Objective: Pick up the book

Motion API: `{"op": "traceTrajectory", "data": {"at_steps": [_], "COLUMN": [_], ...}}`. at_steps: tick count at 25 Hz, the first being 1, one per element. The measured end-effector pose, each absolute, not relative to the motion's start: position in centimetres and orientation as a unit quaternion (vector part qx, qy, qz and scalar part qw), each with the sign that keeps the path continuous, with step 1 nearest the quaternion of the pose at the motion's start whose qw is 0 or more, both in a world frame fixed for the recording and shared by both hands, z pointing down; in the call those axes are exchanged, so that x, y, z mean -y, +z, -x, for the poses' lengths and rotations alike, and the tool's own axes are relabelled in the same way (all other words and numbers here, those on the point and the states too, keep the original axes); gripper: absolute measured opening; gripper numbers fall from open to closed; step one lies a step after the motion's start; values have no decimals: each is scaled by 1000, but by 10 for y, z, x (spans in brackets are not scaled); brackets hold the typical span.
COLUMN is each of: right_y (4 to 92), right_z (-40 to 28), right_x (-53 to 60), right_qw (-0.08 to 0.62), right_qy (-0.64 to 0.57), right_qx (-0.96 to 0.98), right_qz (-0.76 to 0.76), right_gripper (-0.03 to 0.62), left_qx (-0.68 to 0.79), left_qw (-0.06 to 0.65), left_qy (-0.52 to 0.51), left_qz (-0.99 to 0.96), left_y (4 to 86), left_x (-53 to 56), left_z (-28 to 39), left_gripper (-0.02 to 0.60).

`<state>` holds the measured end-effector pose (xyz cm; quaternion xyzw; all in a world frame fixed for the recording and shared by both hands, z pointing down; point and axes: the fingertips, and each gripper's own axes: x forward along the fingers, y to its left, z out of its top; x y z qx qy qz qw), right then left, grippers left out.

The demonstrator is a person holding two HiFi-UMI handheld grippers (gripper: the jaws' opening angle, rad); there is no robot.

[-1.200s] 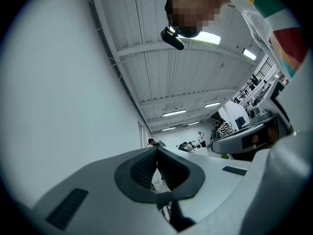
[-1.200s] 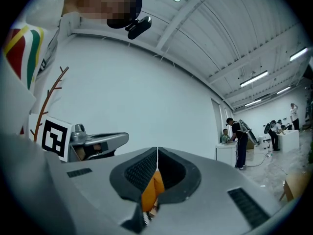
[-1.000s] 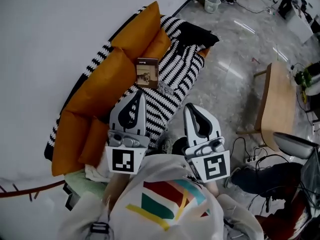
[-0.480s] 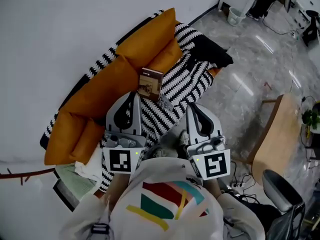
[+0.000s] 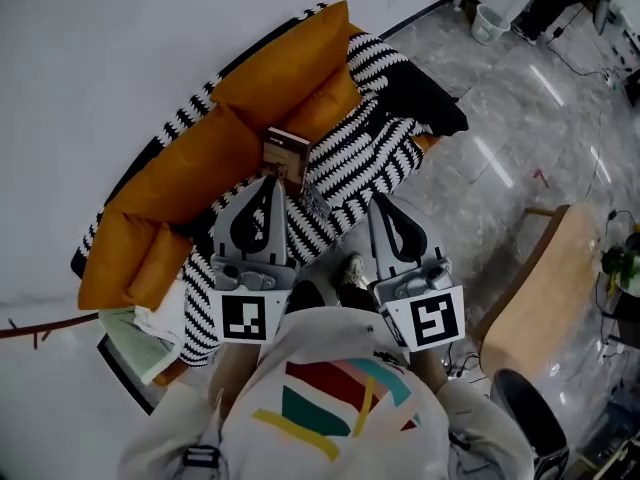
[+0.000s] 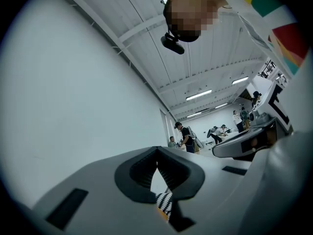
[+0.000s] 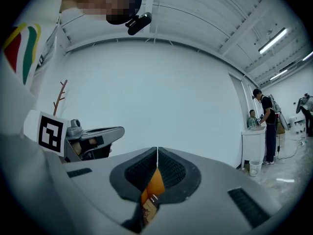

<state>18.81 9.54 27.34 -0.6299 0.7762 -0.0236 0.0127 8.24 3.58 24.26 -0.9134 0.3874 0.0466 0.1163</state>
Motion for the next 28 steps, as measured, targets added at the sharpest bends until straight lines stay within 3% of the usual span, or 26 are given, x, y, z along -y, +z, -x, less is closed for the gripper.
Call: {"op": "traceTrajectory", "data": {"at_steps": [5,15,28], "right_y": [284,295,351], "right_z": [-201,-154,-116], "right_x": [-72,14,105], "right_qw": [3,-54,-64], "right_qy": [-39,-16,-108], "right_qx": [-785,-806,-869], "right_qz": [618,589,479], "right_gripper": [15,15,15], "left_qx": [-401,-418,-478], "left_qw": [101,106,75], "left_qy": [32,86,42], "left_qz": [910,898,874], "left_y": [261,255,302], "left_x": [-17,83,169], "left_z": [-86,-61,-24], "left_gripper": [5,5,5]}}
